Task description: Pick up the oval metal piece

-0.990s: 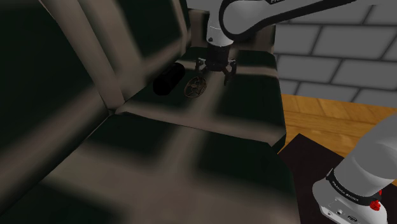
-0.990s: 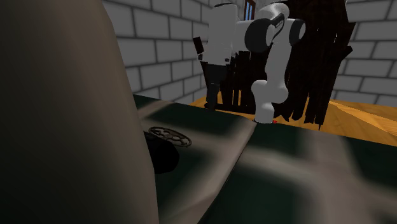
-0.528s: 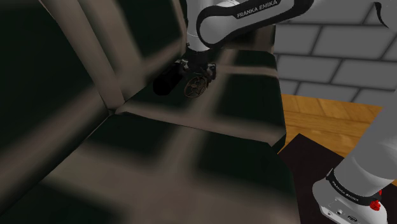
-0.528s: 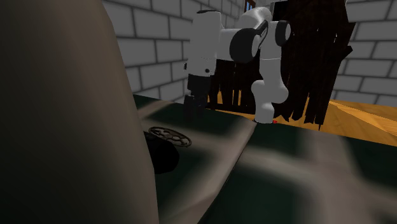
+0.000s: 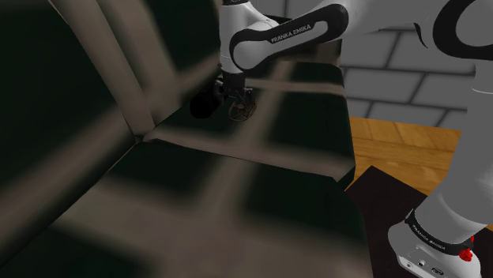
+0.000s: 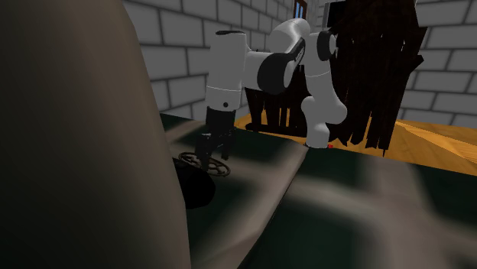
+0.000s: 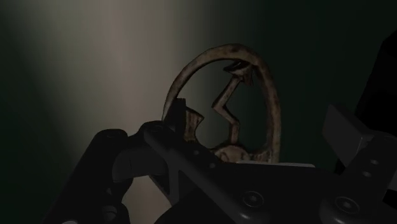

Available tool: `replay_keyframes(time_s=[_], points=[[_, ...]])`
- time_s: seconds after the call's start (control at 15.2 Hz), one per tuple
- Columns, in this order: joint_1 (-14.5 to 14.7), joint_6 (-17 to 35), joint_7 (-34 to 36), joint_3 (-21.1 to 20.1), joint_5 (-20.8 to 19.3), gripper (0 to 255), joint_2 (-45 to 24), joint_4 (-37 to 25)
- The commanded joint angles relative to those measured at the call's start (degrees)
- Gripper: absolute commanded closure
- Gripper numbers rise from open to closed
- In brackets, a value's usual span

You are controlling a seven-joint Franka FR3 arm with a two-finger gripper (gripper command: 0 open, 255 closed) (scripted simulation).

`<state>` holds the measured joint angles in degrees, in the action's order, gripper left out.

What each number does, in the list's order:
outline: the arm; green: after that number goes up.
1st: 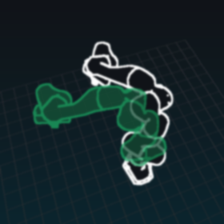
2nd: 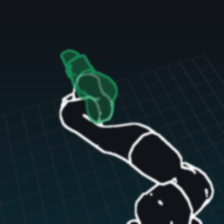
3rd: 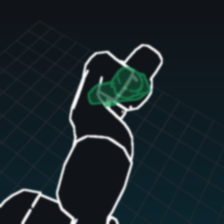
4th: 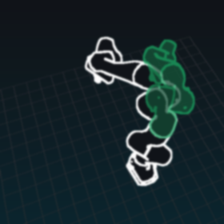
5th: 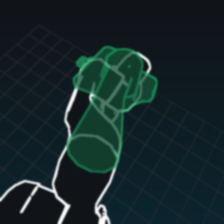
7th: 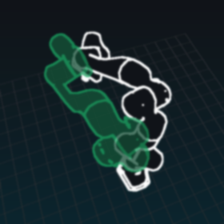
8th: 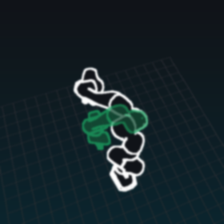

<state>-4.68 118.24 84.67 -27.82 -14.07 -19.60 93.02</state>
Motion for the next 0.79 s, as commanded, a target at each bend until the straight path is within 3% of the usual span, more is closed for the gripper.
replay_keyframes(time_s=[0.0, 0.33, 0.4, 0.73], points=[[0.06, 1.23, 0.34, 0.19, -0.39, 0, -0.6, 0.66], [0.1, 2.97, 0.7, 0.38, -0.82, 0, -1.12, 1.95], [0.1, 2.99, 0.73, 0.37, -0.81, 255, -1.08, 2.01], [0.26, 2.96, 0.86, 0.41, -0.98, 255, -1.43, 1.67]])
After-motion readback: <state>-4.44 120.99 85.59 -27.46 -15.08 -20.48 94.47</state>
